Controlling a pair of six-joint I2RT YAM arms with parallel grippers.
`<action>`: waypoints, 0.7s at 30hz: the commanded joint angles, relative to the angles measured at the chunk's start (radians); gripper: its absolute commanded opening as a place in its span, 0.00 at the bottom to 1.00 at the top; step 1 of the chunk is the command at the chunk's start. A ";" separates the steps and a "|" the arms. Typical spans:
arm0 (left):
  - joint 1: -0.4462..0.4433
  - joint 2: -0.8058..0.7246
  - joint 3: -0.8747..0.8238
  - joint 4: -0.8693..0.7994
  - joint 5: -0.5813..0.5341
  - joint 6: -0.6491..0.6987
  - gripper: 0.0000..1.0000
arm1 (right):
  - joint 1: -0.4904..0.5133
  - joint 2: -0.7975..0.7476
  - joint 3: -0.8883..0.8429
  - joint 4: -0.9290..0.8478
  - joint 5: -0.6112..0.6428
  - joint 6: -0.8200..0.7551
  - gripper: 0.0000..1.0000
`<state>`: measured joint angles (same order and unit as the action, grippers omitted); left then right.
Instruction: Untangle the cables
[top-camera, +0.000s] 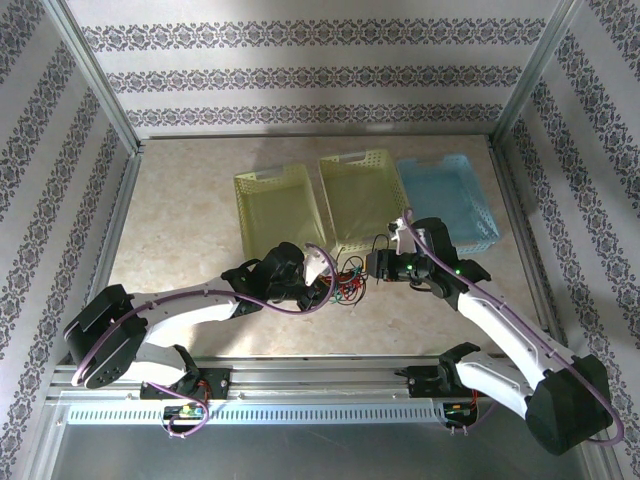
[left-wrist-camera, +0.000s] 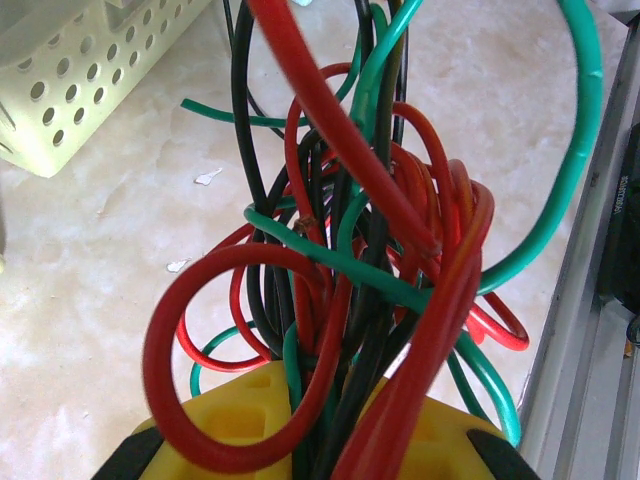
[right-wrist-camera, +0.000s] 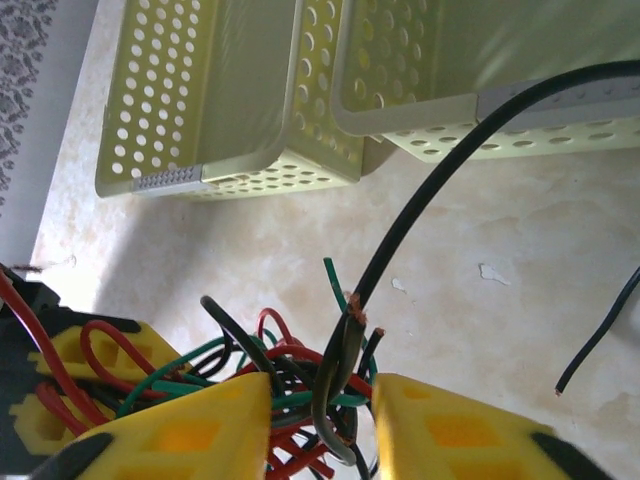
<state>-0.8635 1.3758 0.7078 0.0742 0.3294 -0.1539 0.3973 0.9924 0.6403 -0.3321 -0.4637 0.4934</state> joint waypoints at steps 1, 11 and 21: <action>0.011 0.004 0.037 0.021 0.003 0.007 0.00 | 0.007 -0.051 -0.030 -0.019 -0.021 -0.013 0.40; 0.012 0.020 0.048 0.019 0.016 0.010 0.00 | -0.003 -0.069 -0.047 -0.039 -0.051 -0.032 0.35; 0.012 0.029 0.058 0.015 0.024 0.011 0.00 | -0.008 0.015 0.001 -0.030 -0.009 -0.078 0.32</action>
<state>-0.8635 1.3979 0.7292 0.0742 0.3340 -0.1535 0.3962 1.0019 0.6044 -0.3653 -0.4896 0.4541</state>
